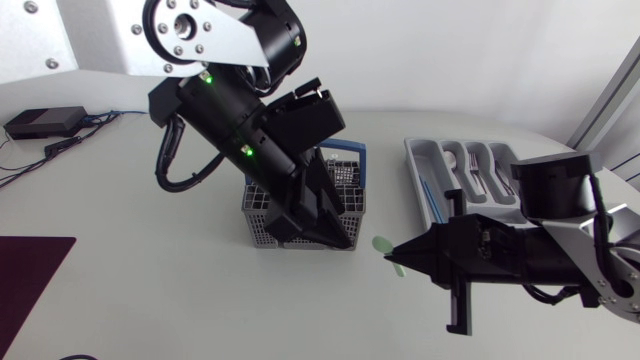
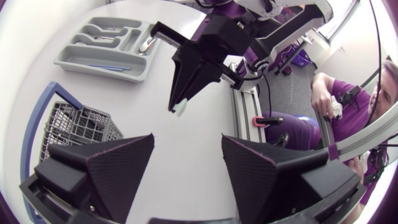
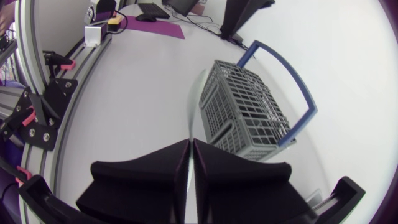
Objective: Unload the cutlery basket into the drawer organizer.
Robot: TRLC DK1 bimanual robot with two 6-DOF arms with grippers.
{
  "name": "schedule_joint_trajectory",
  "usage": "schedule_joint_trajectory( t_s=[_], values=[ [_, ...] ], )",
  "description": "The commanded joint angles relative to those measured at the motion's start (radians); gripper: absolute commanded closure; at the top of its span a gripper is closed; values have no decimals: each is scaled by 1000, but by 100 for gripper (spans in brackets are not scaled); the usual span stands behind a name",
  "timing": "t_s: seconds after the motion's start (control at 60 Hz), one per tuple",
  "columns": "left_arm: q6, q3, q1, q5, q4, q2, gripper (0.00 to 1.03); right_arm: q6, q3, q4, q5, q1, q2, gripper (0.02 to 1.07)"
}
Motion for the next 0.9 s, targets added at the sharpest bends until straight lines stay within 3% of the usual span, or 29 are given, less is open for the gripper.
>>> schedule_joint_trajectory(
  t_s=[0.0,0.183,0.417,0.633,0.883],
  values=[
    [-56,7,29,16,24,-10,5,-103,-33,-45,-20,-92,-18,102],
    [-145,-20,98,-29,74,-13,5,-341,-36,-143,-80,-380,-18,102],
    [-212,-71,144,-110,136,-22,5,-566,-25,-155,-117,-655,84,102],
    [-255,-134,164,-188,205,-43,5,-686,13,-111,-131,-799,218,102],
    [-275,-205,201,-247,277,-92,5,-723,59,-76,-123,-867,268,102]
  ],
)
